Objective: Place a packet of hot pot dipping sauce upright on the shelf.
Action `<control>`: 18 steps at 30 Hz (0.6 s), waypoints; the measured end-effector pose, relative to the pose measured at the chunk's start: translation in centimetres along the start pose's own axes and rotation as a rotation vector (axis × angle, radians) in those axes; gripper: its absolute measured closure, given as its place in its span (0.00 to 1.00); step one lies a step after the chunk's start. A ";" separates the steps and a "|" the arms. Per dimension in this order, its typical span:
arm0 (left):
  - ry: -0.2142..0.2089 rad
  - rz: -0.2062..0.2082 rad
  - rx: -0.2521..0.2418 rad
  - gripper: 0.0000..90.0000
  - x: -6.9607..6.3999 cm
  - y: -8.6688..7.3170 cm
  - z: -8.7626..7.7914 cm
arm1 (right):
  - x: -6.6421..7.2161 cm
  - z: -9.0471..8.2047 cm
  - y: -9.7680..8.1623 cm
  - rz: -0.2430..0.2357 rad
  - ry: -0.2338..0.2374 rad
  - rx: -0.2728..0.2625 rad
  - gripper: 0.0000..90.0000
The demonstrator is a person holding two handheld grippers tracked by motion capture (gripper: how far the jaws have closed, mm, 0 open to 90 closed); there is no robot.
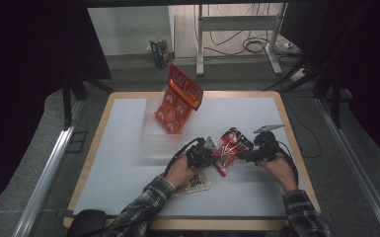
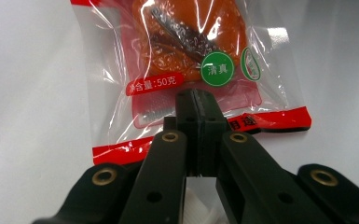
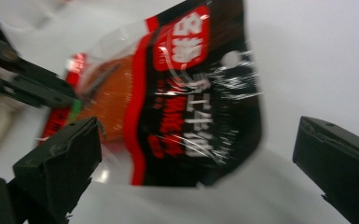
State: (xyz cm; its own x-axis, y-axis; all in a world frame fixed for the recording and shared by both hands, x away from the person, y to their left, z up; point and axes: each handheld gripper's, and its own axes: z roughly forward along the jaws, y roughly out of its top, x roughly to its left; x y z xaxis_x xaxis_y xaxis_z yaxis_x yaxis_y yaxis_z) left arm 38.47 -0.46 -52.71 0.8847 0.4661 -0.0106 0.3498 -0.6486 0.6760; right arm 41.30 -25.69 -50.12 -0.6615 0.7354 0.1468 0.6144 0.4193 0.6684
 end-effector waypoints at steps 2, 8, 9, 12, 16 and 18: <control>-0.006 -0.004 0.001 1.00 0.1 0.0 0.0 | 0.1 0.4 0.1 -0.001 0.042 0.006 0.03; -0.005 0.001 0.006 1.00 0.0 0.0 0.0 | 0.8 1.8 0.6 0.004 0.150 0.019 0.13; -0.005 0.001 0.006 1.00 0.0 0.0 0.0 | 0.8 1.8 0.6 0.004 0.150 0.019 0.13; -0.006 0.005 0.003 1.00 0.1 0.0 0.0 | 1.4 2.3 1.0 -0.007 0.179 0.026 0.21; -0.006 0.012 0.007 1.00 0.1 -0.1 -0.1 | 1.6 2.3 1.3 0.003 0.232 0.018 0.34; -0.003 0.013 0.008 1.00 0.0 -0.1 -0.1 | 1.8 2.1 1.5 0.006 0.242 -0.001 0.44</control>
State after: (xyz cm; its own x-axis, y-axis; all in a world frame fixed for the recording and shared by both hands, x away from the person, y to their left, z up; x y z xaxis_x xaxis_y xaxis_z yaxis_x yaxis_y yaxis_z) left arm 38.43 -0.34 -52.68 0.8902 0.4556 -0.0038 0.3405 -0.6598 0.6699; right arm 41.91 -22.58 -50.41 -0.7415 0.5892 0.3210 0.6184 0.4147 0.6675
